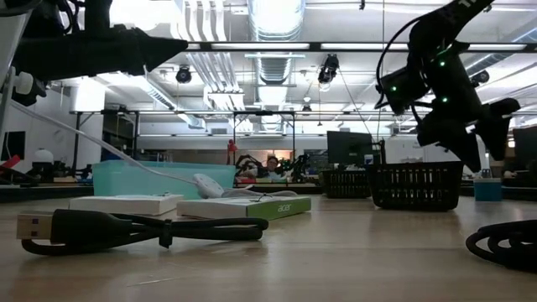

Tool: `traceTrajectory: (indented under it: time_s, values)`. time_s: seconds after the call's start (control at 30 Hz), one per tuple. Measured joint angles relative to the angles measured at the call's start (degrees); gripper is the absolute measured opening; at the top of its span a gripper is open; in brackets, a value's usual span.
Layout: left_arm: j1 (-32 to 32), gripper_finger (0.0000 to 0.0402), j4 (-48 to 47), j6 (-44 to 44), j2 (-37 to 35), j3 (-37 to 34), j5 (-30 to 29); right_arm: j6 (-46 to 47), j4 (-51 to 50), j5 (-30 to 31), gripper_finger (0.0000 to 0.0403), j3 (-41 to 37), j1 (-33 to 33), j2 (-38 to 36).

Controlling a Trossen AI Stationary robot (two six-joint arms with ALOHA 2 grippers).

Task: Pick and place items into bin
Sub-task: Put the blue charger adapter into the top black bin

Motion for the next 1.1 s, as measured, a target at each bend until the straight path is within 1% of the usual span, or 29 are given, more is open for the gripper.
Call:
traceTrajectory:
  time_s: [0.3,0.57,0.8,1.1]
  values:
    - [0.0,0.0217,0.0,0.1,0.1,0.0,0.0,-3.3,4.5,0.7,0.0271,-0.2,-3.3,0.6]
    - [0.0,0.0217,0.0,0.1,0.1,0.0,0.0,-4.7,5.1,0.6,0.0274,-1.6,-5.9,0.6]
    - [0.0,0.0217,0.0,0.1,0.1,0.0,0.0,-4.5,10.8,0.4,0.0271,-4.5,-5.9,0.6]
    - [0.0,0.0217,0.0,0.0,0.1,0.0,0.0,-5.7,11.7,0.6,0.0256,-6.6,-6.1,0.6]
